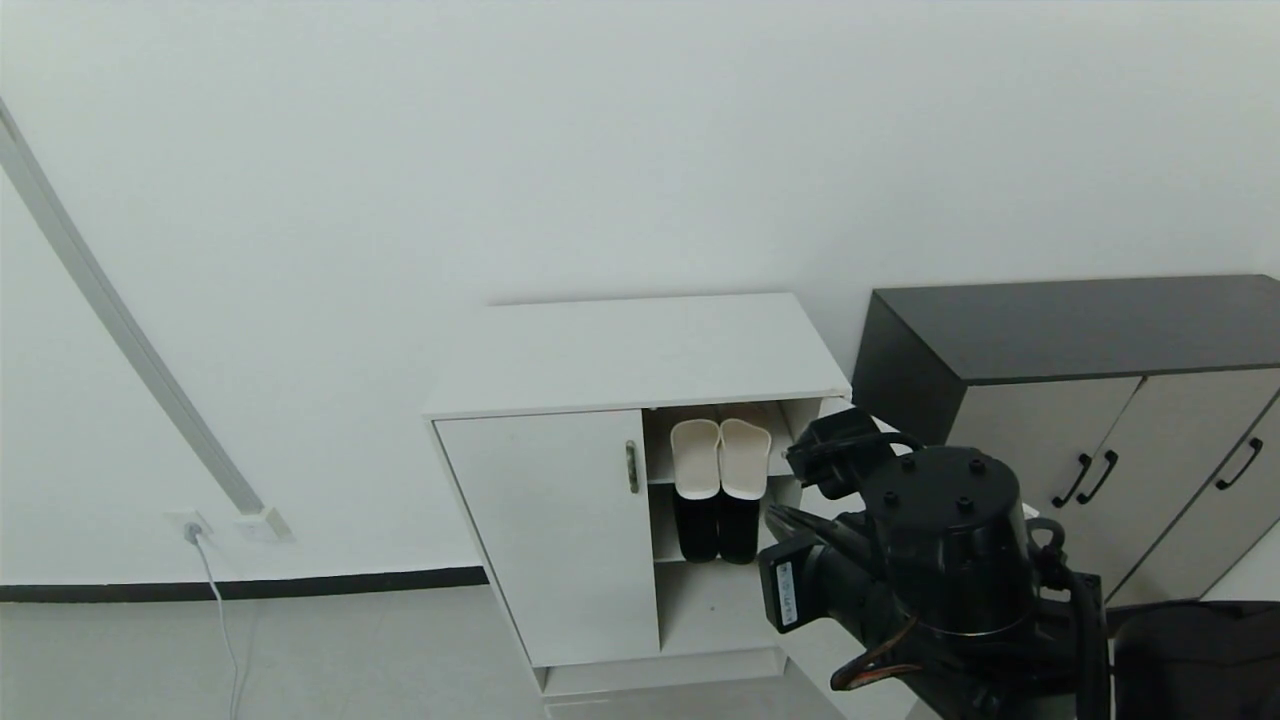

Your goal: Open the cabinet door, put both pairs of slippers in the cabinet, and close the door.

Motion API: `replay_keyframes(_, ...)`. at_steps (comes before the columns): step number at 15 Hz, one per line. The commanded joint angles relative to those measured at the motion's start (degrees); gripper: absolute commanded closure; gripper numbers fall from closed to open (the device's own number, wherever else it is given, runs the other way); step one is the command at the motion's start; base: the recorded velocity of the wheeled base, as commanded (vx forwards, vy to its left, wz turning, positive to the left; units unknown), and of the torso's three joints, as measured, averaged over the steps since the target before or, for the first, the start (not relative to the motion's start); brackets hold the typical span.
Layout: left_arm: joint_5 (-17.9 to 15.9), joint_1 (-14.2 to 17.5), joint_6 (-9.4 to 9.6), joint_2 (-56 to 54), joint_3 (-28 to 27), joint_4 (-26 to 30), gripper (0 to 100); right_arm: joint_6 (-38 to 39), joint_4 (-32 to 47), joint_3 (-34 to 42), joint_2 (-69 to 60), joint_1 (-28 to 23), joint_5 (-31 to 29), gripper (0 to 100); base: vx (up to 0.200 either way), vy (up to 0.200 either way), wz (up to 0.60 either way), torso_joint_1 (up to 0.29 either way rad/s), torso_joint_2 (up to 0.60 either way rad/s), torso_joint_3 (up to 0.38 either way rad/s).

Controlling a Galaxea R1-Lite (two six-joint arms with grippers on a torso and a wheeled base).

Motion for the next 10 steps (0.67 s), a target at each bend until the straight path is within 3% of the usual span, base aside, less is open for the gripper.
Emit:
replay_keyframes(1,0.01,0.04,0.04,0.07,-0.04,0.00,100,-0.02,-0.11,0.15,-0.02,0.00,0.02,100,0.000,0.000,0.00,0.000,0.00,0.000)
replay_keyframes(3,0.01,0.04,0.04,0.07,-0.04,0.00,100,-0.11,-0.11,0.15,-0.11,0.00,-0.07,100,0.000,0.000,0.00,0.000,0.00,0.000)
replay_keyframes(9,0.01,0.04,0.04,0.07,-0.04,0.00,100,-0.20,-0.11,0.51,-0.11,-0.08,-0.07,100,0.000,0.000,-0.60,0.008,0.00,-0.002)
replay_keyframes(10,0.01,0.04,-0.05,0.07,0.05,0.00,100,-0.46,-0.11,0.51,-0.11,-0.17,0.02,100,0.000,0.000,0.00,0.000,0.00,0.000)
